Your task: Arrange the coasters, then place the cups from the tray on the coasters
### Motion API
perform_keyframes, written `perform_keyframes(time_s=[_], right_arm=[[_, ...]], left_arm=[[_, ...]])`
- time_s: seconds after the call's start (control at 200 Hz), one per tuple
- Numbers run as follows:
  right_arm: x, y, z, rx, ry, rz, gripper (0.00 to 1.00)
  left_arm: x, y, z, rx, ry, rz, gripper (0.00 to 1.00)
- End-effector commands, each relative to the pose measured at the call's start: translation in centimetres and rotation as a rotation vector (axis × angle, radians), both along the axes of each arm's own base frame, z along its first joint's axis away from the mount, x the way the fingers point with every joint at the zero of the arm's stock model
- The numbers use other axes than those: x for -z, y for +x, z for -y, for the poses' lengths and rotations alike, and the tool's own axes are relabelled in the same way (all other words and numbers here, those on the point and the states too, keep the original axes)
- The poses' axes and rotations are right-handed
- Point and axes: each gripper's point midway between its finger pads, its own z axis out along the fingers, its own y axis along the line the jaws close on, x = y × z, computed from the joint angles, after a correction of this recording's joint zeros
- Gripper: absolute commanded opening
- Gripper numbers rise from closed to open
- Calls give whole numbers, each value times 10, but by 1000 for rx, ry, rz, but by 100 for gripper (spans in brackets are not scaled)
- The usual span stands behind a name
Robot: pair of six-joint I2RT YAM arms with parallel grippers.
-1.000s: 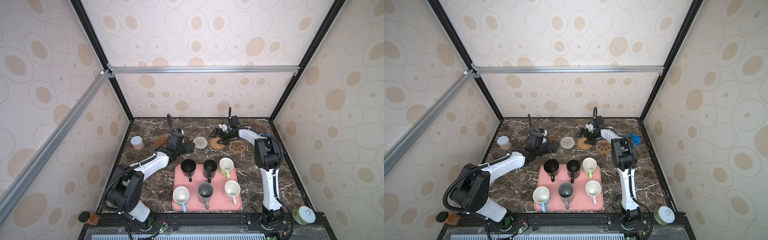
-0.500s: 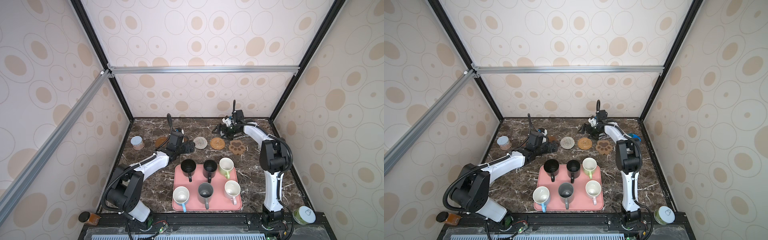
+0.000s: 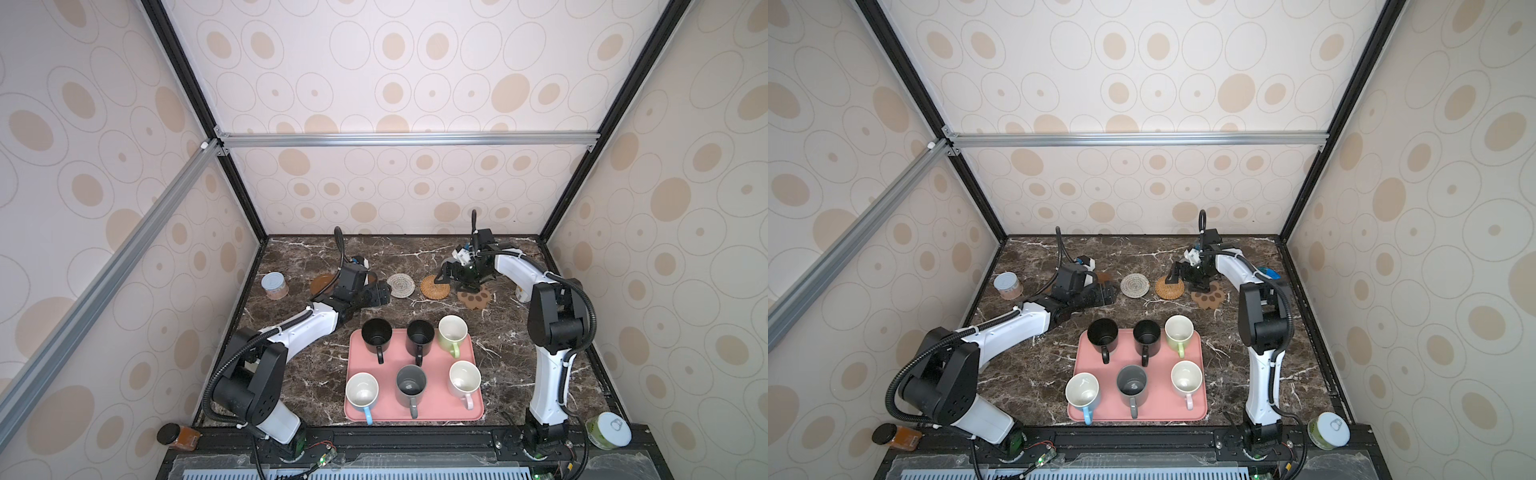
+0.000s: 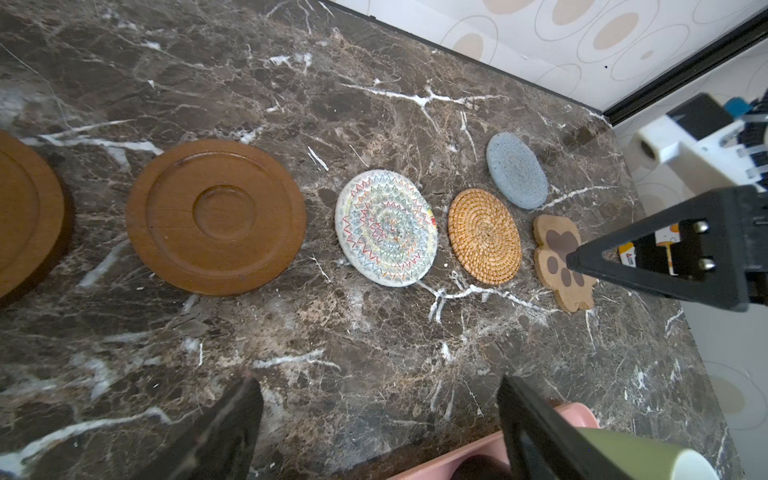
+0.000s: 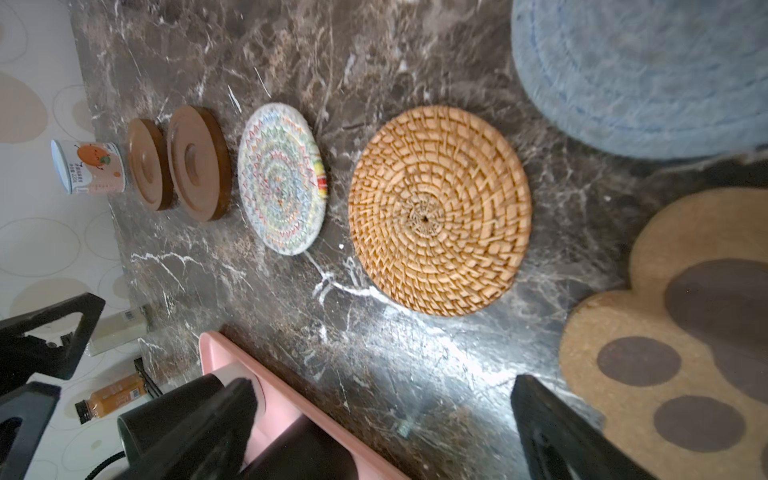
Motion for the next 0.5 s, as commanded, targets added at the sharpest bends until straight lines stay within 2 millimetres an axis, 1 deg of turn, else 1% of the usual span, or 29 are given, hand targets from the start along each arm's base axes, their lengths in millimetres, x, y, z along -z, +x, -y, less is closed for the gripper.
perform_keyframes(time_s=[0.0,0.125,0.325,0.49], right_arm=[[2,-7,-4,-26,36,-14,100],[16,-10,-3,-23,28,-40,100],[40,-9,8,3,-10,-76,100],[52,-8,16,21,-21,-92,100]], left_arm=[[-19,10,2,-12,-31,34,90],[-19,9,2,-11,-33,34,90],[-18,8,1,-12,-30,31,90],[-19,7,0,-16,-32,32,91]])
